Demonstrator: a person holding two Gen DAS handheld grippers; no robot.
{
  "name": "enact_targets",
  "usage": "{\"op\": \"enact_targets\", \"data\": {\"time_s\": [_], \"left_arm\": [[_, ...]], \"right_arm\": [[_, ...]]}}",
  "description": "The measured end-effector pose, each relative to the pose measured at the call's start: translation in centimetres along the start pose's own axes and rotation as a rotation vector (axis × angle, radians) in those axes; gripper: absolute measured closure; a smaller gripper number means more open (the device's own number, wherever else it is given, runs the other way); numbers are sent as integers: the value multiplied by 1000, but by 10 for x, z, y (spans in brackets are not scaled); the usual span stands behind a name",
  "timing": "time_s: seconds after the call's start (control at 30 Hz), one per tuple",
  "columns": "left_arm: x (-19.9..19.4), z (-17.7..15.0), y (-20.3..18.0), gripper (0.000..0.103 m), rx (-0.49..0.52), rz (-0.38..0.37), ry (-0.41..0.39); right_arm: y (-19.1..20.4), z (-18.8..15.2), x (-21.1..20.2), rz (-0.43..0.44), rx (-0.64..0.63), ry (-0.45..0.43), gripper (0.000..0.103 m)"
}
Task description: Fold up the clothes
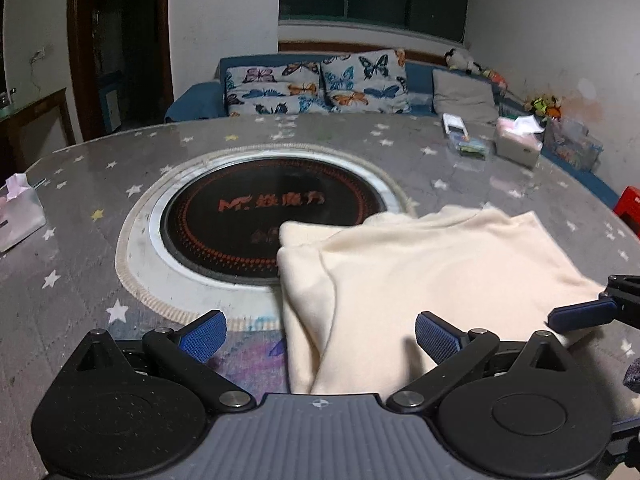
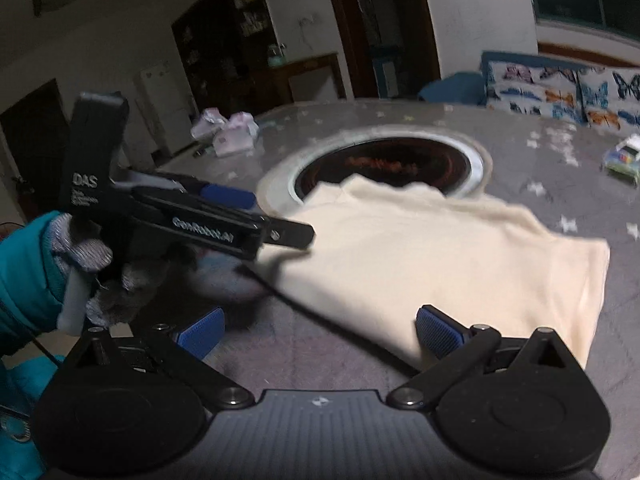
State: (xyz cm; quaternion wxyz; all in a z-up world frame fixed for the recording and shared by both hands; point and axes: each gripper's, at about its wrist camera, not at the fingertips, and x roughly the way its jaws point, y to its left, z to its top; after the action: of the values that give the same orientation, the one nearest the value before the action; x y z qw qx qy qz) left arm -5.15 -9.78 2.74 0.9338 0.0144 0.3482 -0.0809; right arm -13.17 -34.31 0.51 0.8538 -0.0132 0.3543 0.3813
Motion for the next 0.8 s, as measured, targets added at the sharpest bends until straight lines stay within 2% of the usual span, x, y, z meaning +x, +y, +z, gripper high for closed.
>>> {"op": "enact_targets", "data": {"time_s": [0.17,0.43,0.63,0.8], "left_arm": [[9,-4,10,0,-16,22,27],[6,8,10,1,-10,31,-17],[23,12,22,0,-28,78,2],[24,15,31,0,-55,76,4]], "right_arm": [[-5,-5,-5,5,3,8,0],[0,12,-5,23,-18,-13,0],[-10,11,10,8,-9,28,0],[-13,18,5,4,-14,39,0]]}}
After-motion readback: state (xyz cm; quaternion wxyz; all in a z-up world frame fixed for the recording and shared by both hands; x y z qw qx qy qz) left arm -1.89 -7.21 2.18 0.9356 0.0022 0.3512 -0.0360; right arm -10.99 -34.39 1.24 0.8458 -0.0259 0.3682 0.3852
